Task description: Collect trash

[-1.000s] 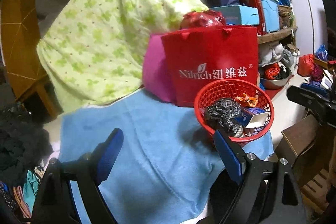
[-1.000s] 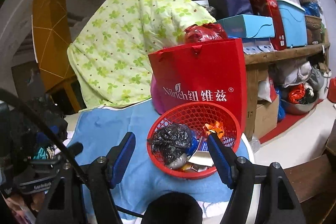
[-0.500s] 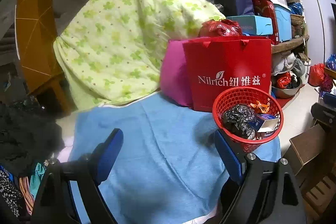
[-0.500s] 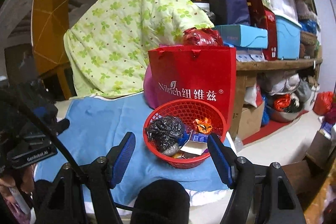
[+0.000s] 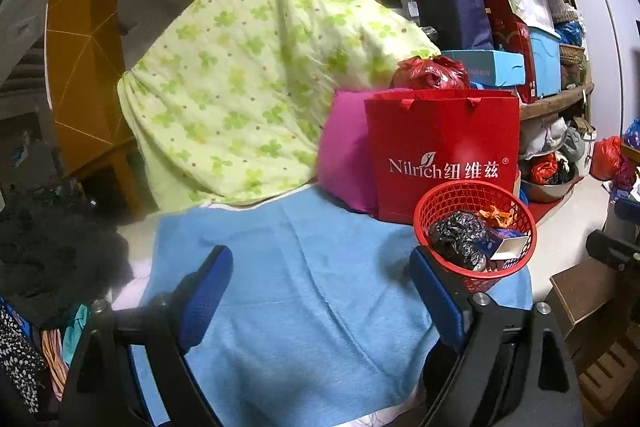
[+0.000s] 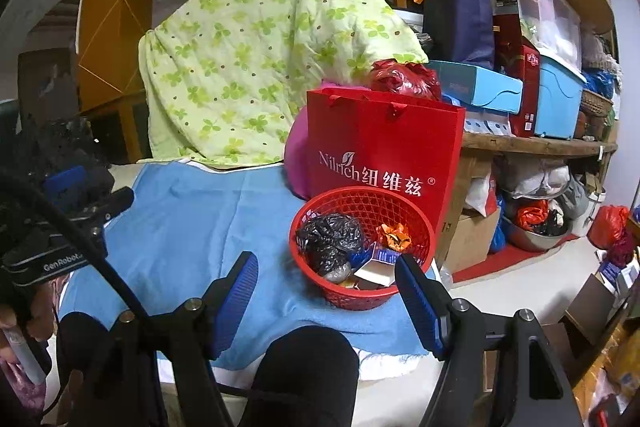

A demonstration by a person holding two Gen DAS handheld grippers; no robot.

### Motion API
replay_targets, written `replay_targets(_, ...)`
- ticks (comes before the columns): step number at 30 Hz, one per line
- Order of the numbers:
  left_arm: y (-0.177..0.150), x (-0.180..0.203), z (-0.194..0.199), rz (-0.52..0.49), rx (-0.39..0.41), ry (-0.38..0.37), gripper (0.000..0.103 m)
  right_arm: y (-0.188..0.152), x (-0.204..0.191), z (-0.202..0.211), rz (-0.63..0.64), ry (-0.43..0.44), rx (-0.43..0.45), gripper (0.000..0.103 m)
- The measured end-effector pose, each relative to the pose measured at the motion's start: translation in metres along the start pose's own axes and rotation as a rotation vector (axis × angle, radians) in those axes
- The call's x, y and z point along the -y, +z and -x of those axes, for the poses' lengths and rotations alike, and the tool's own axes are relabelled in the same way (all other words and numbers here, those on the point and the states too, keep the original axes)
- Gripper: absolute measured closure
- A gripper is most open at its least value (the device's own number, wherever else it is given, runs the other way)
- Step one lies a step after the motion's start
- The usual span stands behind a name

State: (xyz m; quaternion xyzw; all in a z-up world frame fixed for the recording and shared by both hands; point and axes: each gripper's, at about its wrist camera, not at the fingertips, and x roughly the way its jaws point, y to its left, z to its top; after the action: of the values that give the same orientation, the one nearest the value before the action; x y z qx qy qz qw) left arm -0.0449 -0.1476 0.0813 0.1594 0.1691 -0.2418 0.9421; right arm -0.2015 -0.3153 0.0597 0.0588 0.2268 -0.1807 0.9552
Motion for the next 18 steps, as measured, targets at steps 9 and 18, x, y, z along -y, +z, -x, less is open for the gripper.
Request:
replay_targets(9,0.004,-0.003,0.019,0.007,0.037,0.018,0.004,0.004,0.006,0.009,-0.055,-0.012,0.014,0.028)
replay_targets(18,0.009,0.001,0.028,0.008,0.028,0.0,0.004,0.004,0.015,0.016,-0.08,-0.041,0.064,0.028)
